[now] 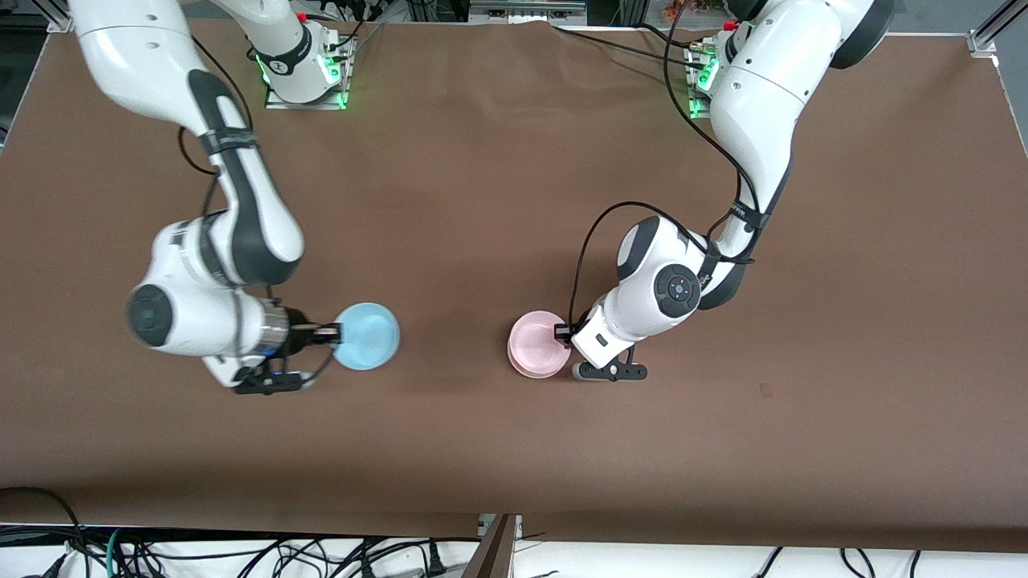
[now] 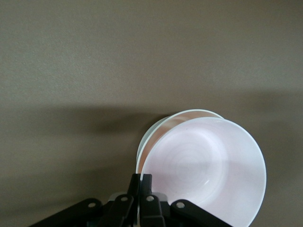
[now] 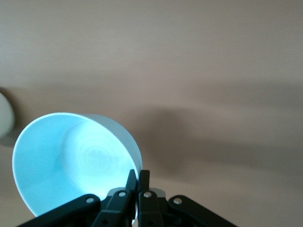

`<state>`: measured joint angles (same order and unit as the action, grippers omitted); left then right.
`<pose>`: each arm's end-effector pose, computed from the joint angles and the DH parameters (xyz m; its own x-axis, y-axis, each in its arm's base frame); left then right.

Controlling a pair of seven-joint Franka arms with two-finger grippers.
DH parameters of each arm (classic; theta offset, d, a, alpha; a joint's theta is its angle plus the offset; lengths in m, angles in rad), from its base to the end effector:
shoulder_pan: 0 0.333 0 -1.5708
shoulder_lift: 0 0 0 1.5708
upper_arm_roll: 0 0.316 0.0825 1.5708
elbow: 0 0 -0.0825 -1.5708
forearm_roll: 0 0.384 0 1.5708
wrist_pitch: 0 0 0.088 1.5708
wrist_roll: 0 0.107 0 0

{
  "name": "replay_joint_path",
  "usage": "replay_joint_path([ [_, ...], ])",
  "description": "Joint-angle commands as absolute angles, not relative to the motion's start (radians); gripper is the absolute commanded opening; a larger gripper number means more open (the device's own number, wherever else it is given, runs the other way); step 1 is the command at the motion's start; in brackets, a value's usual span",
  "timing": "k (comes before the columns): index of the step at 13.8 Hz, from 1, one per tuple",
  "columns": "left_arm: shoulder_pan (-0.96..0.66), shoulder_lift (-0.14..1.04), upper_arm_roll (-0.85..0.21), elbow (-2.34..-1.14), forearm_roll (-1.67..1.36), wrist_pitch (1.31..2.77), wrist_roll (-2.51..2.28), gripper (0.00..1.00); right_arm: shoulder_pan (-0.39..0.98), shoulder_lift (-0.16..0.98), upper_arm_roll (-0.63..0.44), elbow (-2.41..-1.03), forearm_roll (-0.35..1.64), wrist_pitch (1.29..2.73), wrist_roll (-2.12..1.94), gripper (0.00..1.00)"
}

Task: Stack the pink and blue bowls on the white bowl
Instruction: 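Release the pink bowl with the left gripper while the right gripper lifts the blue bowl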

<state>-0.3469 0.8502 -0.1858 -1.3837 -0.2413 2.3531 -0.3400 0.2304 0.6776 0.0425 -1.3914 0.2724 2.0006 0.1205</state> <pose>0.6569 -0.3554 0.2207 0.9991 0.0348 -0.0257 0.0414 -0.9420 0.3330 0.6914 0.2042 0.3064 0.9927 0.0357 -0.1152 0.0058 -0.9682 -0.2499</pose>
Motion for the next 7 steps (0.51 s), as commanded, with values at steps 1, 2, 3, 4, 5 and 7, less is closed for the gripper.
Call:
replay_joint_path([
  [1, -0.368, 0.88, -0.178, -1.348, -0.213, 2.362, -0.386, 0.0, 0.323, 0.716, 0.044, -1.316, 0.281, 2.031, 0.262, 0.0],
  [2, -0.37, 0.882, -0.178, -1.348, -0.212, 2.379, -0.394, 0.0, 0.339, 0.721, 0.044, -1.299, 0.281, 2.031, 0.282, 0.0],
  [3, -0.373, 0.887, -0.178, -1.348, -0.212, 2.382, -0.402, 0.0, 0.342, 0.722, 0.046, -1.293, 0.284, 2.031, 0.285, 0.0],
  [4, -0.374, 0.888, -0.178, -1.348, -0.212, 2.385, -0.402, 0.0, 0.357, 0.718, 0.045, -1.293, 0.281, 2.028, 0.285, 0.0],
  [5, -0.373, 0.887, -0.178, -1.348, -0.212, 2.384, -0.402, 0.15, 0.36, 0.713, 0.043, -1.292, 0.278, 2.017, 0.285, 0.0],
  [7, -0.368, 0.879, -0.176, -1.348, -0.212, 2.381, -0.396, 1.0, 0.359, 0.683, 0.034, -1.293, 0.272, 1.97, 0.285, 0.0],
])
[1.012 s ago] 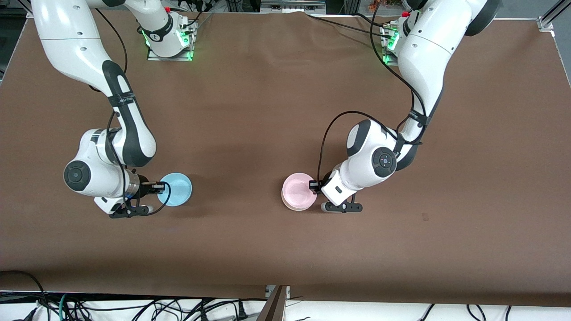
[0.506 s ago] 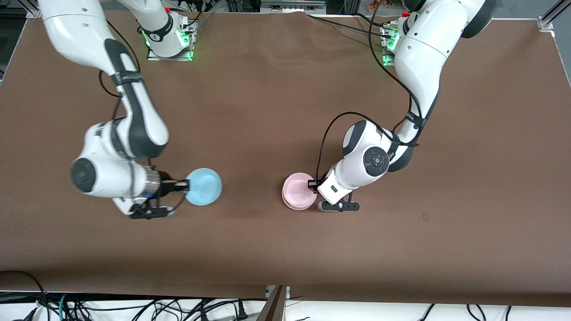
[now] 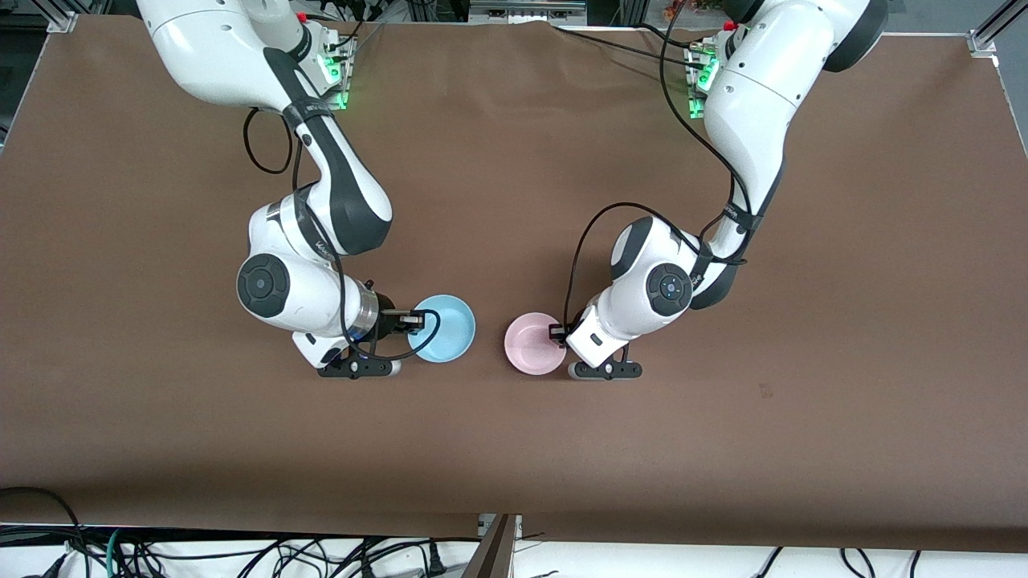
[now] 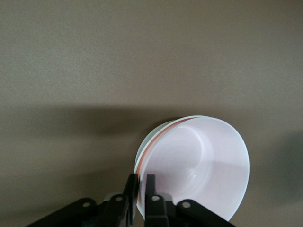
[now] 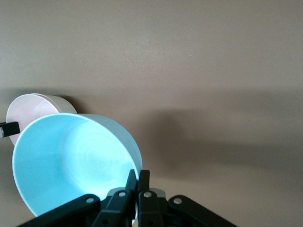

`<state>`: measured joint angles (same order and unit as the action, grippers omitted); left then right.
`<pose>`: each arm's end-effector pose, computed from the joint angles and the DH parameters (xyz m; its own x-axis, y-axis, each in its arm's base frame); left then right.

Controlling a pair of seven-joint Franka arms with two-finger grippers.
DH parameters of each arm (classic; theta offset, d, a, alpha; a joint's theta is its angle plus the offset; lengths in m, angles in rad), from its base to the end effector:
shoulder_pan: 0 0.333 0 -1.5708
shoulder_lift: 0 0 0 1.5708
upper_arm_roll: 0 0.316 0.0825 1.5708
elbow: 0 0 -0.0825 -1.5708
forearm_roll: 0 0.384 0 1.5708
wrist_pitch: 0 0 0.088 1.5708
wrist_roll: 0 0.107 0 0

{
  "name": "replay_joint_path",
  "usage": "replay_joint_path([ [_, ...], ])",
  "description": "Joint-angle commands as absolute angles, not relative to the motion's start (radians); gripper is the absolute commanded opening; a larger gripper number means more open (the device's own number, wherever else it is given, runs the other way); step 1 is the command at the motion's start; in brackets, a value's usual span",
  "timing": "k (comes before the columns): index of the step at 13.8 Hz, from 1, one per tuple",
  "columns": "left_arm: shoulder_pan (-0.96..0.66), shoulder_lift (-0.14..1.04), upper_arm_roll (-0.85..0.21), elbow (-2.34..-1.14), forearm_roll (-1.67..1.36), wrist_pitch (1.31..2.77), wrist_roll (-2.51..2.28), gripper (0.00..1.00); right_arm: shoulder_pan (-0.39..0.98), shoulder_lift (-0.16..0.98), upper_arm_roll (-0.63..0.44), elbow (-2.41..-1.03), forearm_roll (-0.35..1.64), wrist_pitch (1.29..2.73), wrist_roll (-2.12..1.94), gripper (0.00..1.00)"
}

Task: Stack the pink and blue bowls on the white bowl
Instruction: 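Release the pink bowl with the left gripper while the right gripper lifts the blue bowl, then place the blue bowl onto the pink bowl while the left gripper withdraws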

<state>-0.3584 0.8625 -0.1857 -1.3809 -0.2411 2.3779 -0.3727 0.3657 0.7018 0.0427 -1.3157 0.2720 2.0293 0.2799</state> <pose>0.6548 -0.3626 0.2152 0.9978 0.0623 -0.0236 0.0666 -0.9392 0.3369 0.6753 0.3010 0.3263 0.9968 0.0090 -0.0797 -0.0118 -0.9664 -0.2568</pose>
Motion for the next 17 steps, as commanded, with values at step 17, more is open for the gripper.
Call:
replay_joint_path([
  [17, -0.002, 0.392, -0.035, -1.376, -0.083, 1.642, -0.241, 1.0, 0.604, 0.837, 0.043, -1.285, 0.265, 2.373, 0.776, 0.0],
])
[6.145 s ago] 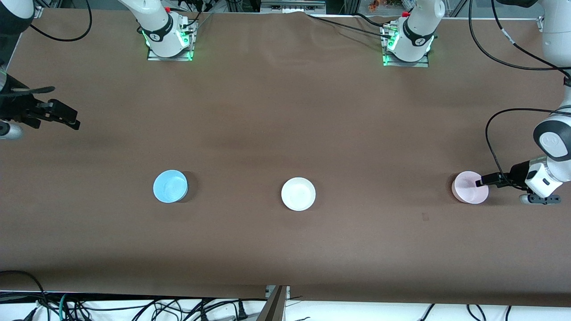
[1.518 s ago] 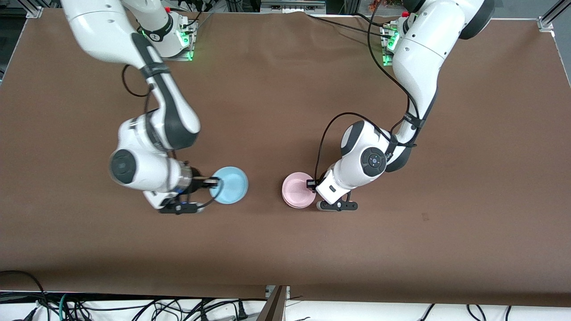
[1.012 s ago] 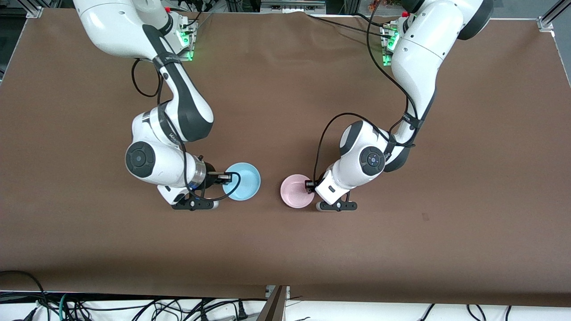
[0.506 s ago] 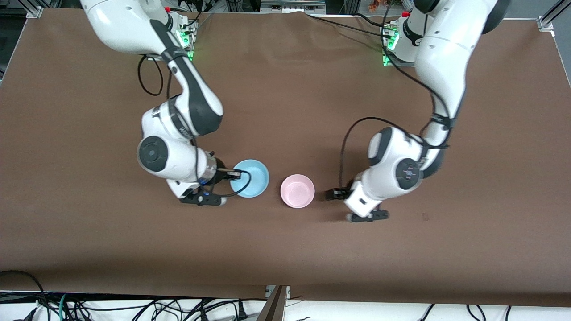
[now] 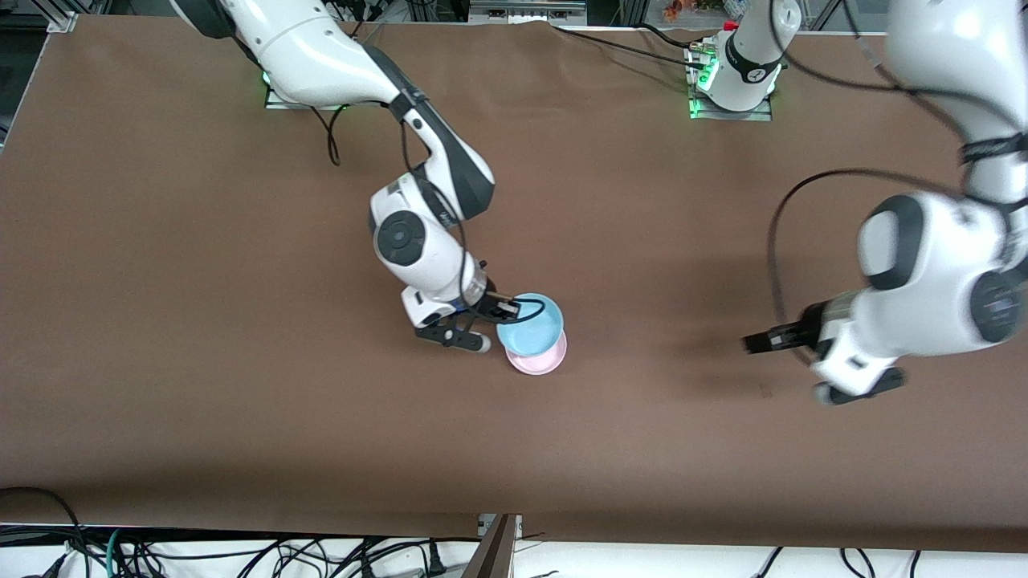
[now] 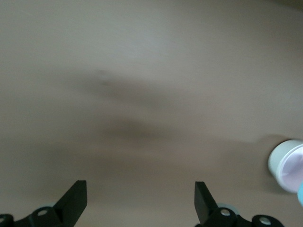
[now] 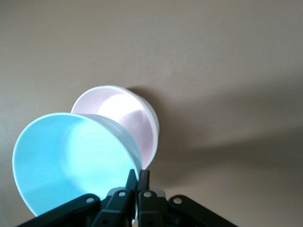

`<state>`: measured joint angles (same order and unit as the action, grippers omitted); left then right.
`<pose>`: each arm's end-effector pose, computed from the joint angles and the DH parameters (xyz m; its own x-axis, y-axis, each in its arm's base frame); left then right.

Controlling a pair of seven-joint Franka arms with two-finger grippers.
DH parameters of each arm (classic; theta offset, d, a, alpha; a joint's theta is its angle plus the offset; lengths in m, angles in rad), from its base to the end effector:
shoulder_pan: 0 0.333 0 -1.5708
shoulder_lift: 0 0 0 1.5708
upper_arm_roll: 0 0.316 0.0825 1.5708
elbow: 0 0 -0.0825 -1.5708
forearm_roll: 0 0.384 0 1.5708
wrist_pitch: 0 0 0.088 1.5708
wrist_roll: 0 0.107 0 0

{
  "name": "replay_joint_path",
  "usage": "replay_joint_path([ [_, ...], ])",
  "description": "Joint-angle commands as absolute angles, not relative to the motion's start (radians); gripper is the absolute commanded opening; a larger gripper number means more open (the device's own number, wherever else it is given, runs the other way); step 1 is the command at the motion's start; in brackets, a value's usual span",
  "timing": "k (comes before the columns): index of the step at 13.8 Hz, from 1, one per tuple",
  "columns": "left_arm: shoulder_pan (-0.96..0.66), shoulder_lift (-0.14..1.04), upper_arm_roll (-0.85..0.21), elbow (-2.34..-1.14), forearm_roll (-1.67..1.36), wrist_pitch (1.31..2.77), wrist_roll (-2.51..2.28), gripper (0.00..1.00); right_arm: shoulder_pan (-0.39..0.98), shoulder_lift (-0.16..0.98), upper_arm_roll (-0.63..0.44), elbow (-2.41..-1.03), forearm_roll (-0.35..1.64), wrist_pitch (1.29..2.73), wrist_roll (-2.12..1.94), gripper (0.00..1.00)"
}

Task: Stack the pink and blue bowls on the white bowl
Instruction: 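Place the blue bowl onto the pink bowl while the left gripper withdraws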

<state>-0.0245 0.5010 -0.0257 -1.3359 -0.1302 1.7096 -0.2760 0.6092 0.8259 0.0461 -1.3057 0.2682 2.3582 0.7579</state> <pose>0.6889 -0.0434 0.4329 0.9572 0.2408 -0.1608 0.2581 -0.9612 0.0974 0.6119 0.4631 0.2687 0.9591 -0.2811 -0.0334 -0.2766 -0.9053 -0.3223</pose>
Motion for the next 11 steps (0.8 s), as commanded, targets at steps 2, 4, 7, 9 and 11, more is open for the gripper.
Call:
replay_joint_path([
  [2, 0.026, 0.304, -0.037, -1.376, -0.083, 1.563, -0.241, 1.0, 0.623, 0.851, 0.043, -1.285, 0.267, 2.404, 0.778, 0.0],
  [4, 0.046, 0.237, -0.041, -1.374, -0.074, 1.519, -0.239, 1.0, 0.621, 0.862, 0.041, -1.278, 0.265, 2.411, 0.781, 0.0],
  [7, 0.048, 0.187, -0.064, -1.374, -0.017, 1.453, -0.238, 1.0, 0.621, 0.905, 0.037, -1.235, 0.259, 2.422, 0.781, 0.0],
  [9, 0.046, 0.18, -0.077, -1.374, -0.018, 1.399, -0.235, 1.0, 0.621, 0.916, 0.034, -1.226, 0.256, 2.428, 0.775, 0.0],
  [11, 0.045, 0.179, -0.078, -1.376, -0.02, 1.388, -0.168, 1.0, 0.62, 0.916, 0.034, -1.226, 0.235, 2.425, 0.77, 0.0],
])
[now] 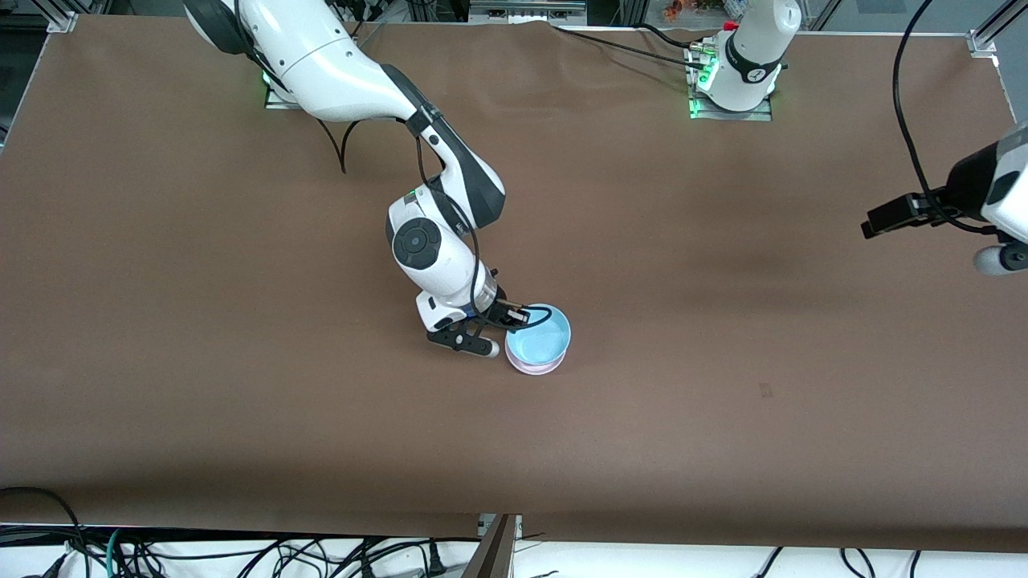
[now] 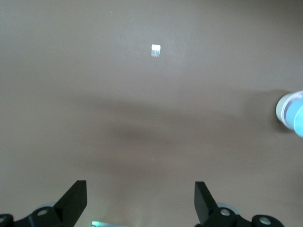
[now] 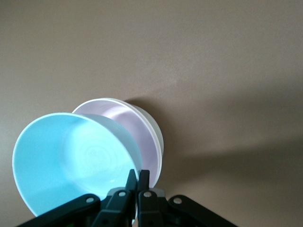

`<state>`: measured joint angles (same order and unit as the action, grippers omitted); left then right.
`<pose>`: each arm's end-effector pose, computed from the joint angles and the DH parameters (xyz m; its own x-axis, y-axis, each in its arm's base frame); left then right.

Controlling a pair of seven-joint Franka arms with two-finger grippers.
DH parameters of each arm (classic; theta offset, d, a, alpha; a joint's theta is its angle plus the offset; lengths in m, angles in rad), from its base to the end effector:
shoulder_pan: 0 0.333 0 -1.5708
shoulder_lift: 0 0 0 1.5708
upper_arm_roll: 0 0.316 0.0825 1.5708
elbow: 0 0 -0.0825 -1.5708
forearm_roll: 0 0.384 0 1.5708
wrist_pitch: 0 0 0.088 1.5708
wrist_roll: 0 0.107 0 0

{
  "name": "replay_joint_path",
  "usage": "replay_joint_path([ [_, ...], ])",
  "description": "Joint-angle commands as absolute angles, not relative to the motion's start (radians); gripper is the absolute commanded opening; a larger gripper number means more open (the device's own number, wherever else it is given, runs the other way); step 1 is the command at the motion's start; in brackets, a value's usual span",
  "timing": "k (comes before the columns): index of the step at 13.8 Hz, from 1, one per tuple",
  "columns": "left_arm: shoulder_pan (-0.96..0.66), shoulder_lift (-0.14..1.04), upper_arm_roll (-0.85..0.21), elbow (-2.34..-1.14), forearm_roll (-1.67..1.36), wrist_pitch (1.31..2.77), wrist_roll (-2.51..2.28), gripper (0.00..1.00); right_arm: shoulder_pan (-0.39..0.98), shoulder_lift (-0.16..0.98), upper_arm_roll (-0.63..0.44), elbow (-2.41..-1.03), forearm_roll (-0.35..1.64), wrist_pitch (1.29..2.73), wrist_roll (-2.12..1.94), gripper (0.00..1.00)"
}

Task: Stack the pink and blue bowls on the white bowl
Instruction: 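Open the right gripper and release the blue bowl on the stack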

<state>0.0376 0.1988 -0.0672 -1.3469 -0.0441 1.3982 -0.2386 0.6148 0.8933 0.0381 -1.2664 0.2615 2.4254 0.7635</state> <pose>0.5960 -0.0186 0.6002 0.9675 0.1994 -0.1557 0.2051 -0.9785 0.0211 0.6210 0.4657 0.2424 0.9541 -0.2995 0.0018 -0.2812 -0.8978 -0.3390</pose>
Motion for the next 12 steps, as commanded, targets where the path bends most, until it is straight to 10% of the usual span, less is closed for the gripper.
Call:
replay_joint_path([
  [1, 0.046, 0.184, -0.078, -1.374, -0.02, 1.379, -0.134, 1.0, 0.618, 0.916, 0.034, -1.226, 0.229, 2.425, 0.77, 0.0],
  [10, 0.044, 0.213, -0.072, -1.358, -0.026, 1.378, -0.13, 1.0, 0.617, 0.919, 0.035, -1.23, 0.184, 2.422, 0.781, 0.0],
  [11, 0.049, 0.213, -0.069, -1.358, -0.025, 1.378, -0.129, 1.0, 0.617, 0.919, 0.034, -1.23, 0.184, 2.422, 0.781, 0.09],
  [12, 0.061, 0.213, -0.069, -1.358, -0.028, 1.378, -0.127, 1.0, 0.618, 0.917, 0.035, -1.23, 0.184, 2.421, 0.781, 0.43],
])
